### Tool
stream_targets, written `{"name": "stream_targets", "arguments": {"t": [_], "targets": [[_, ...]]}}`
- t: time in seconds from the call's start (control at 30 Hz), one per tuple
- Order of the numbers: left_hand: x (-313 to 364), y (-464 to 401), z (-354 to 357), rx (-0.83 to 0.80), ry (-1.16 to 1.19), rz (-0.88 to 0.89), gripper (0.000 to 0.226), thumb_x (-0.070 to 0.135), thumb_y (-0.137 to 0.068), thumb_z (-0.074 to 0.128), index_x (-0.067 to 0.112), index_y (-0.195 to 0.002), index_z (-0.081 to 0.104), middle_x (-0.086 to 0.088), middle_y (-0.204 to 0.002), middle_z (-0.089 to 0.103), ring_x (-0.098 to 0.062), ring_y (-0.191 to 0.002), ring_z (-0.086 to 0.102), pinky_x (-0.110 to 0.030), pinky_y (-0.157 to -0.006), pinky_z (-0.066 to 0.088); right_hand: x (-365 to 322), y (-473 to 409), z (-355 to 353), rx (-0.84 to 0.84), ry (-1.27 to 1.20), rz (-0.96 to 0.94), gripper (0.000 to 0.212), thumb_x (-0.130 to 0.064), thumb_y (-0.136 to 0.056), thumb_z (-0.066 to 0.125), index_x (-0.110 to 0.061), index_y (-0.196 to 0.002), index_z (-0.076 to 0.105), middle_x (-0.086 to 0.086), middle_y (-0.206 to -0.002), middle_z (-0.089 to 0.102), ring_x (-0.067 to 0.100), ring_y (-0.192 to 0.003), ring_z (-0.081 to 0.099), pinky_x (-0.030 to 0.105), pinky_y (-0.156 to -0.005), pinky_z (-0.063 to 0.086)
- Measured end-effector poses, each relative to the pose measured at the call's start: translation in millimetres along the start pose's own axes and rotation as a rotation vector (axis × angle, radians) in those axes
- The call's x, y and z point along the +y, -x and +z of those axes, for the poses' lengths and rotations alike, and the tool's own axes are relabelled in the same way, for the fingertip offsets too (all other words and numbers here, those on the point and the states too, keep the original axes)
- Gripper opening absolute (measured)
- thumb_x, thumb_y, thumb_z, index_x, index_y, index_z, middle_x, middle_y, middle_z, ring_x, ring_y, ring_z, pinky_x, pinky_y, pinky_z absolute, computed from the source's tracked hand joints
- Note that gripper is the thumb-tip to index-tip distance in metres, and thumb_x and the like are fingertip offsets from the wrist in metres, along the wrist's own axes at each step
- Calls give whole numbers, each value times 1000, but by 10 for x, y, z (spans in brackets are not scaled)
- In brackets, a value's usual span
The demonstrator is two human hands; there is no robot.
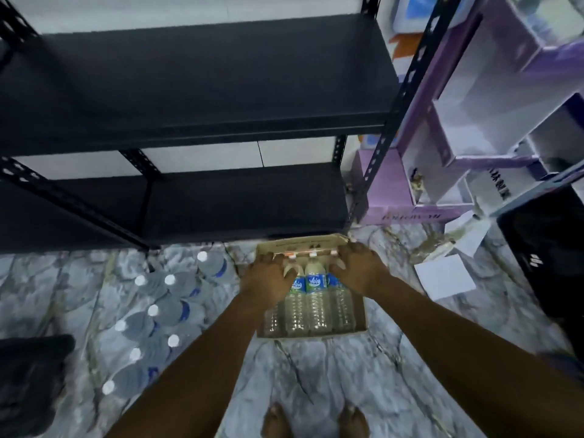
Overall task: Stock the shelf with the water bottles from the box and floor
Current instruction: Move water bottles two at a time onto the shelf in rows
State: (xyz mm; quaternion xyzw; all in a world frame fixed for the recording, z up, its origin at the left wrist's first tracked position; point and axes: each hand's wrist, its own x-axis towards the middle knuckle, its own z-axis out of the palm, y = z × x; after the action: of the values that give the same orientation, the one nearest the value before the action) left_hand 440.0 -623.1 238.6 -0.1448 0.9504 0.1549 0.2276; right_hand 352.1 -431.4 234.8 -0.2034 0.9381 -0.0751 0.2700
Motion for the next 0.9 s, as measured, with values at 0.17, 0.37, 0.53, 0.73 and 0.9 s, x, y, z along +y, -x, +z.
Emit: {"name": "stream_targets", "arguments": {"t": [0.17, 0.37, 0.53, 0.73, 0.9], "targets": [[-375, -575, 784, 17, -8, -17, 58, 48, -98, 38, 14, -145, 38, -12, -147, 43, -29, -136, 38, -39, -112, 31, 103, -647, 992, -18, 5, -5, 63, -58, -95, 38, -20, -145, 37, 12, -149, 40, 30, -137, 36, 42, -113, 29], [-770, -1222, 1688, 11, 99, -59, 58, 48, -98, 41, 15, -145, 37, -11, -149, 41, -29, -134, 40, -39, -109, 36, 103, -1434, 1967, -37, -59, -65, 63, -55, -95, 43, -16, -145, 38, 13, -147, 42, 29, -135, 38, 39, -110, 34], [-1049, -1724, 2300, 14, 202, -109, 63, 49, -94, 48, 16, -146, 36, -10, -146, 46, -30, -130, 45, -35, -105, 40, 114, -2023, 2594, -57, -96, -92, 62, -55, -94, 44, -13, -139, 44, 15, -140, 47, 30, -129, 43, 39, -103, 41], [-1241, -2229, 2867, 62, 364, -147, 63, 42, -89, 59, 14, -142, 41, -13, -137, 54, -30, -125, 51, -38, -103, 43, 138, -2593, 3113, -76, -141, -93, 63, -50, -94, 48, -16, -145, 36, 17, -141, 46, 32, -132, 41, 36, -102, 37], [-1394, -2615, 3244, 204, 444, -119, 69, 36, -81, 68, 9, -139, 43, -18, -148, 38, -33, -139, 31, -37, -116, 26, 170, -2945, 3390, -64, -258, -107, 67, -42, -94, 55, -13, -149, 30, 18, -146, 40, 31, -135, 36, 31, -102, 35]]}}
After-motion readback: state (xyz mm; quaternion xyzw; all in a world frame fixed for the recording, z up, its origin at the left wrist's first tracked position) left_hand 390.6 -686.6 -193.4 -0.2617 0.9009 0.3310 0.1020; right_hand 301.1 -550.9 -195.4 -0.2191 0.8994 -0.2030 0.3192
